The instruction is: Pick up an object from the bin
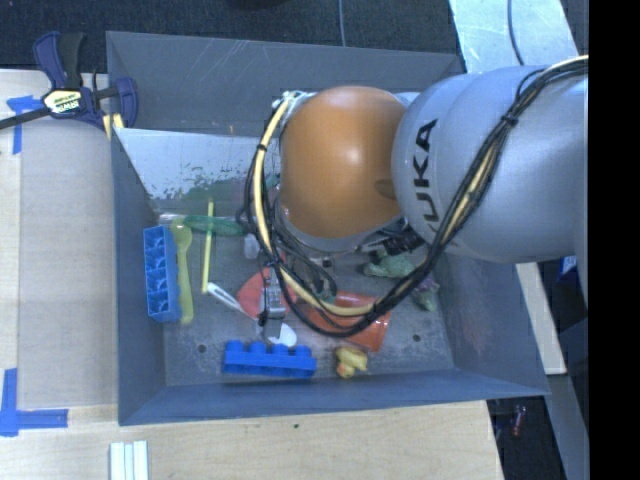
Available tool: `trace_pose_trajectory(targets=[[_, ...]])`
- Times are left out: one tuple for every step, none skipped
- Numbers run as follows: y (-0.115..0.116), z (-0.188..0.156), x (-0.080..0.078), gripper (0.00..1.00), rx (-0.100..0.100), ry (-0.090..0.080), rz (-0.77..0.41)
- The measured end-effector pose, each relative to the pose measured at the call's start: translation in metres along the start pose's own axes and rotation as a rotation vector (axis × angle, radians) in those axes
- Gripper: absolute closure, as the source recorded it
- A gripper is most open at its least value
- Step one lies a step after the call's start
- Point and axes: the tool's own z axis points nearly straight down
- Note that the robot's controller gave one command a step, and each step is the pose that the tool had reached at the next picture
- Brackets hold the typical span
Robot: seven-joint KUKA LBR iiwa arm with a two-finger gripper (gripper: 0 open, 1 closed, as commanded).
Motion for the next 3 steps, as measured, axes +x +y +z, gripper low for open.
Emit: trace_pose_trajectory(targets=[[-0.001, -0.004, -0.002, 0.00, -0.002, -0.008, 0.002], [-0.037, 0.012, -0.005, 0.00, -0.001, -0.006, 0.007], [-0.091, 0.026, -0.003, 0.00, -0.005, -0.010, 0.021]])
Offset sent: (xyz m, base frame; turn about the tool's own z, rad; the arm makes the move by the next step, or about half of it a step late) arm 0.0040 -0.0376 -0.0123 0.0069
